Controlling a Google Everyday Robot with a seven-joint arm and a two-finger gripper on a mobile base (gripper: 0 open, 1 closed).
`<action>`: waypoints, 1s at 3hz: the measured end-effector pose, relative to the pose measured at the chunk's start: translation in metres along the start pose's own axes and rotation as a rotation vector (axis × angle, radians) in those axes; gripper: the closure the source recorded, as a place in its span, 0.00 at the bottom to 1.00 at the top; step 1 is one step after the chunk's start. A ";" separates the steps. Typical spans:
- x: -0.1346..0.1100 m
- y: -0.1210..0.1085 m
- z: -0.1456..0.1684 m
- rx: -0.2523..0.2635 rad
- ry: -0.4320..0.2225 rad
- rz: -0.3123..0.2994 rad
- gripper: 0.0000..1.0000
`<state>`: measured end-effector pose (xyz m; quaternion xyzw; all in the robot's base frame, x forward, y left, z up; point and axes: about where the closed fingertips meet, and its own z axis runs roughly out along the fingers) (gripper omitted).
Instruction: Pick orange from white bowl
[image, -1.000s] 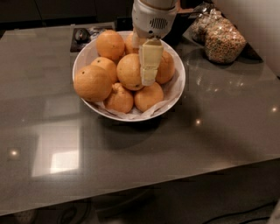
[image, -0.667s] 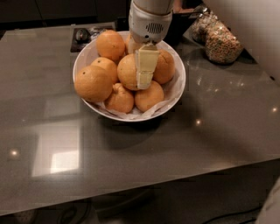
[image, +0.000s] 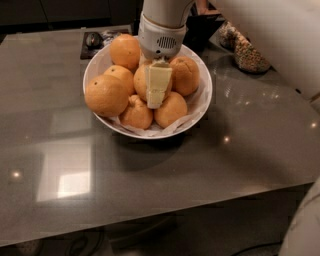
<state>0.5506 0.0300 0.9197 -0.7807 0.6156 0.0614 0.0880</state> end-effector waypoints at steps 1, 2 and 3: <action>0.000 0.000 0.000 -0.001 -0.001 0.000 0.46; 0.000 0.000 0.000 -0.001 -0.001 0.000 0.70; -0.003 -0.006 -0.003 0.031 -0.022 -0.004 0.93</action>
Offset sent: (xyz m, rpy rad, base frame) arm -0.0002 0.0003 -0.0003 0.0006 0.0010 0.0004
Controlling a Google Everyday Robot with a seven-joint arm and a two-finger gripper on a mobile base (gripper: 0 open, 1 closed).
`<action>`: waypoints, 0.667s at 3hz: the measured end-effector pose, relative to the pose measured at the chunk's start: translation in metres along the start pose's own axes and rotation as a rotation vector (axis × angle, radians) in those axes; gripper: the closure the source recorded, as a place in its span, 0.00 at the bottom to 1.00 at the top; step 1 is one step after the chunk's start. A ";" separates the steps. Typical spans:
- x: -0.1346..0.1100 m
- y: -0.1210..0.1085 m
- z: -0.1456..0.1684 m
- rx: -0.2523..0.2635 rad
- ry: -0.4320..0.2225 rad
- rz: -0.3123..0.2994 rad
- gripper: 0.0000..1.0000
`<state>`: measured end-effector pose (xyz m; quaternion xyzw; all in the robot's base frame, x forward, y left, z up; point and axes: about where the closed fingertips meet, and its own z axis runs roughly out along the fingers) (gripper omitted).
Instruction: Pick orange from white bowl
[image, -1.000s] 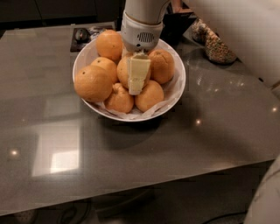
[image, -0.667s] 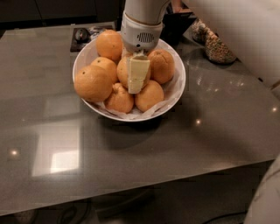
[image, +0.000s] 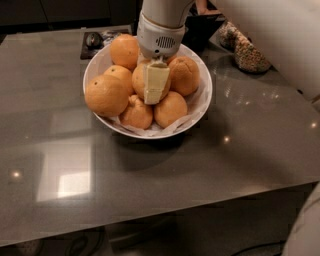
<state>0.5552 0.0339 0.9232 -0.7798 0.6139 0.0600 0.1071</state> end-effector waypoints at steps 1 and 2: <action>-0.003 0.004 -0.035 0.062 -0.025 0.007 1.00; -0.010 0.007 -0.060 0.096 -0.054 -0.010 1.00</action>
Offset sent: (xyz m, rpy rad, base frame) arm -0.0304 -0.0188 0.0878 0.0766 -0.0705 0.0127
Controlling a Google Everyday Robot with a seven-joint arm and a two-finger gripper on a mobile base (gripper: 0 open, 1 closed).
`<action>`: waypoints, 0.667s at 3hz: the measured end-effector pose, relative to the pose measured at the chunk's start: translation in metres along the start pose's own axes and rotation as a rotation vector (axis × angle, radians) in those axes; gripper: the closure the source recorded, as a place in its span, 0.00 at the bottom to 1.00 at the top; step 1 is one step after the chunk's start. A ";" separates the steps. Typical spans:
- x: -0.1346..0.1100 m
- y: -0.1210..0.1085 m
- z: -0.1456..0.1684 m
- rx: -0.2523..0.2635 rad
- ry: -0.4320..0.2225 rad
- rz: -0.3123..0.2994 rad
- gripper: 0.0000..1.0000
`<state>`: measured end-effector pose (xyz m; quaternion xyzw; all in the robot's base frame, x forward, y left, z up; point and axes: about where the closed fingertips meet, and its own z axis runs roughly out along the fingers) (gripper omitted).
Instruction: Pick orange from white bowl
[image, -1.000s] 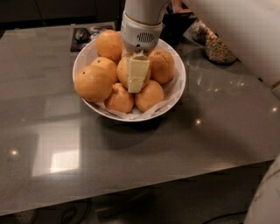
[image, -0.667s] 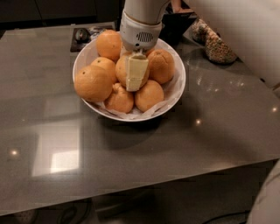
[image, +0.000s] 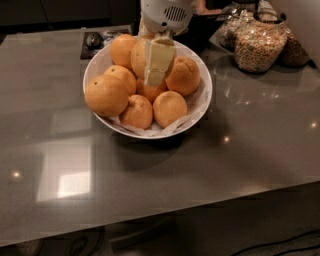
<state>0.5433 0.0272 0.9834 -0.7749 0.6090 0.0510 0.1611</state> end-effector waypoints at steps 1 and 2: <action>-0.009 0.005 -0.022 0.007 -0.043 -0.020 1.00; -0.014 0.024 -0.040 -0.006 -0.098 -0.015 1.00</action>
Offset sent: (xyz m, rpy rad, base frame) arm -0.0765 -0.0283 0.0490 0.0925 0.1280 0.0598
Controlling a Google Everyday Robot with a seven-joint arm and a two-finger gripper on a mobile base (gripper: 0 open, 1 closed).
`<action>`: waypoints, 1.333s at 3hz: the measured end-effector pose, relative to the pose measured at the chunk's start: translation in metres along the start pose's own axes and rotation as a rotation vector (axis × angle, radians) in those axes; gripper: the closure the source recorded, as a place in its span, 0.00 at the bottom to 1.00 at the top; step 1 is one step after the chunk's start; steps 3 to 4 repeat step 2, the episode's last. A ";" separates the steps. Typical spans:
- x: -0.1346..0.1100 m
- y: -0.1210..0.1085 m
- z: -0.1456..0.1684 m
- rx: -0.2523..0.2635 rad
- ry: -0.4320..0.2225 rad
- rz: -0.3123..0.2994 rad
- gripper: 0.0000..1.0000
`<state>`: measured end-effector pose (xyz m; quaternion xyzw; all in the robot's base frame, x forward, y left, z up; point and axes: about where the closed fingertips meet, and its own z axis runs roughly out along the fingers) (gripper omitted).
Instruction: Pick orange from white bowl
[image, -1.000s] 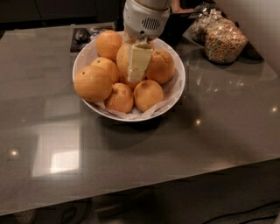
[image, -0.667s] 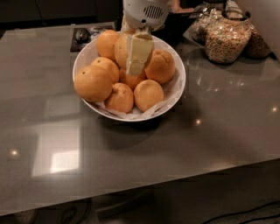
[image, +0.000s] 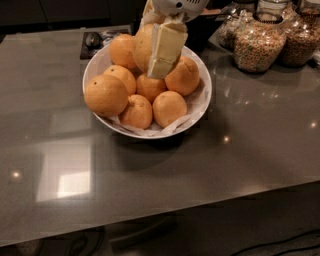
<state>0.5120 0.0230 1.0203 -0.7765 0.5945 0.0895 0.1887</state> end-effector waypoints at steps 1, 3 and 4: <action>-0.007 0.021 -0.013 -0.015 -0.039 0.018 1.00; -0.011 0.038 -0.017 -0.034 -0.072 0.028 1.00; -0.011 0.038 -0.017 -0.034 -0.072 0.028 1.00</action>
Offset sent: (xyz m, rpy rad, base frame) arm -0.0821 -0.0281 0.0067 0.0235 0.1639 0.0268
